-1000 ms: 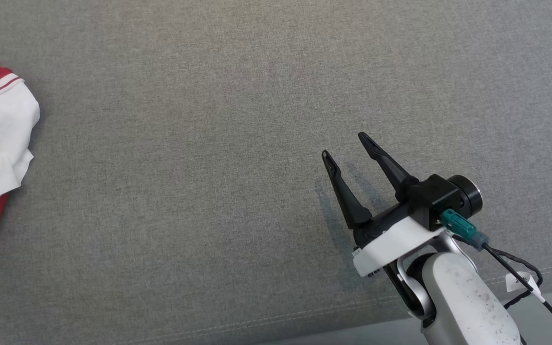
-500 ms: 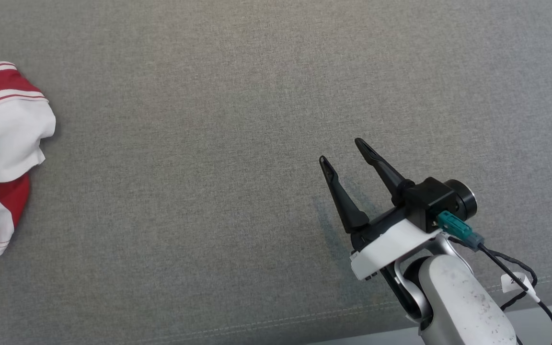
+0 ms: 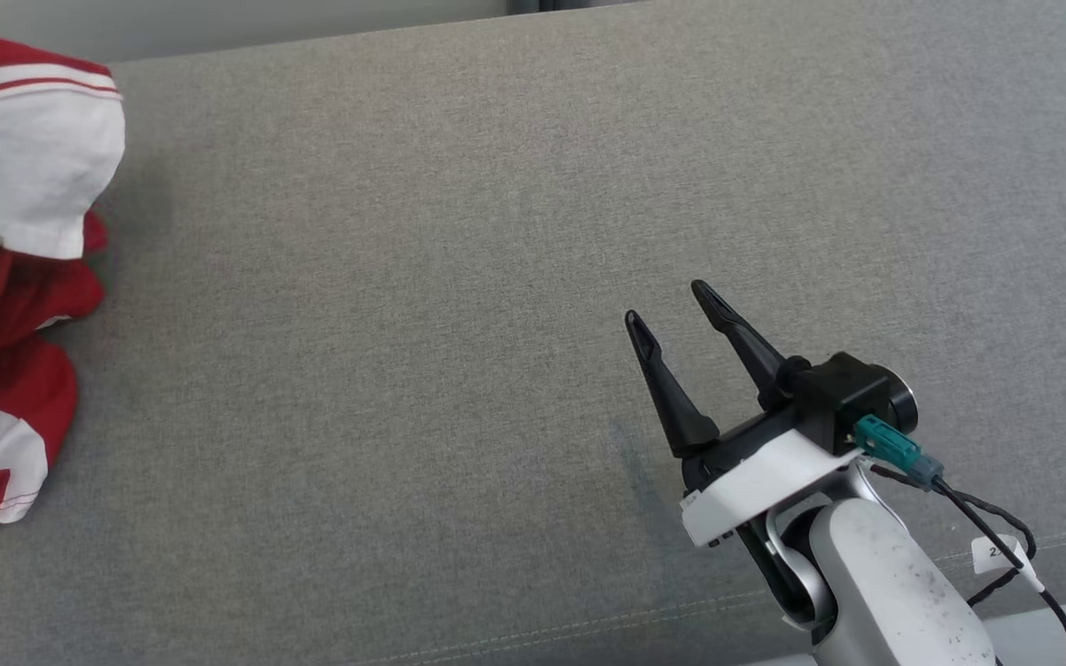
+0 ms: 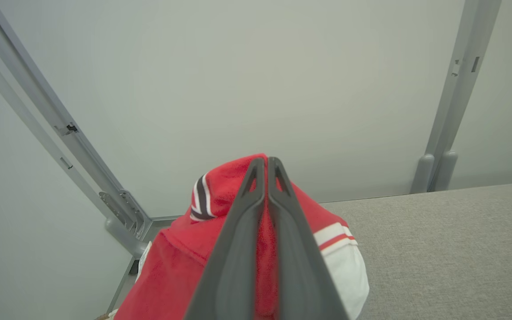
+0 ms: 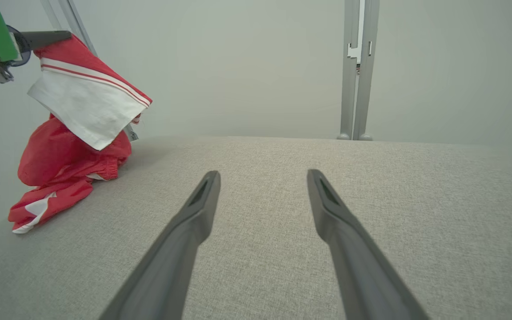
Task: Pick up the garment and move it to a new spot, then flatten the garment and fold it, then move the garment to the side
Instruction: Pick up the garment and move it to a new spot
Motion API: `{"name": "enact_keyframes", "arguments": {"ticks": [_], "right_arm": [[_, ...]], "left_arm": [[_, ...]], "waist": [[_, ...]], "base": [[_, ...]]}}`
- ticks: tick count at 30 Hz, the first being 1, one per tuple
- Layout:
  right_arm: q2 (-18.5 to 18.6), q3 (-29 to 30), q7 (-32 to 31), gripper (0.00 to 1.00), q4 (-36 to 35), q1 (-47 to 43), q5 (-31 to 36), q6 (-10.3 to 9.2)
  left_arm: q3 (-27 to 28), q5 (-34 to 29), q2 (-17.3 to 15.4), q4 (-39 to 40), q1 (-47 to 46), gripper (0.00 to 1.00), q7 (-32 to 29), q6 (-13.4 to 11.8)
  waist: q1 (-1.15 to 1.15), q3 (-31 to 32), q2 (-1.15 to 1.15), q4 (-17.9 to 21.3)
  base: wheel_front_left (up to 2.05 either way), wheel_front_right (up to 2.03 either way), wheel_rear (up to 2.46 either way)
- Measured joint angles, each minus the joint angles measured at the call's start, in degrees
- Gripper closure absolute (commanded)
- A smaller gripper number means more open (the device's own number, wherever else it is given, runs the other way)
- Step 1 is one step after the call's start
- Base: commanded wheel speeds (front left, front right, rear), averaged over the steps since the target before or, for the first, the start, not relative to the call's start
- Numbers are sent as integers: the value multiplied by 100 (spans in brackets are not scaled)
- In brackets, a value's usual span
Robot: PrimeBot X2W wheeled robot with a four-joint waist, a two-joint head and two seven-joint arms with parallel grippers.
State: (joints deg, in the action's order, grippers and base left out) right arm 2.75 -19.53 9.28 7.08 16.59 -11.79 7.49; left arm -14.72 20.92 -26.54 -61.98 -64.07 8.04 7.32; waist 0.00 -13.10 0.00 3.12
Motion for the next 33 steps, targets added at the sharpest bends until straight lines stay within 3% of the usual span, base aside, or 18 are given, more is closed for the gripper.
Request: {"name": "enact_keyframes", "arguments": {"ticks": [18, 27, 33], "right_arm": [[2, 204, 316, 0, 369, -78, -275, 0], [3, 230, 401, 0, 452, -83, -343, 0], [3, 257, 446, 0, 478, -83, -375, 0]], "left_arm": [[-1188, 1194, 113, 2542, 473, 100, -646, 7], [-1507, 1403, 511, 3571, 1077, 100, -942, -82], [-1668, 1579, 956, 3815, 1519, 100, -932, -218]], "waist": [[0, 387, 0, 624], [0, 478, 0, 1047], [0, 492, 0, 1245]], "base": [[0, 0, 0], [0, 0, 0], [0, 0, 0]]}}
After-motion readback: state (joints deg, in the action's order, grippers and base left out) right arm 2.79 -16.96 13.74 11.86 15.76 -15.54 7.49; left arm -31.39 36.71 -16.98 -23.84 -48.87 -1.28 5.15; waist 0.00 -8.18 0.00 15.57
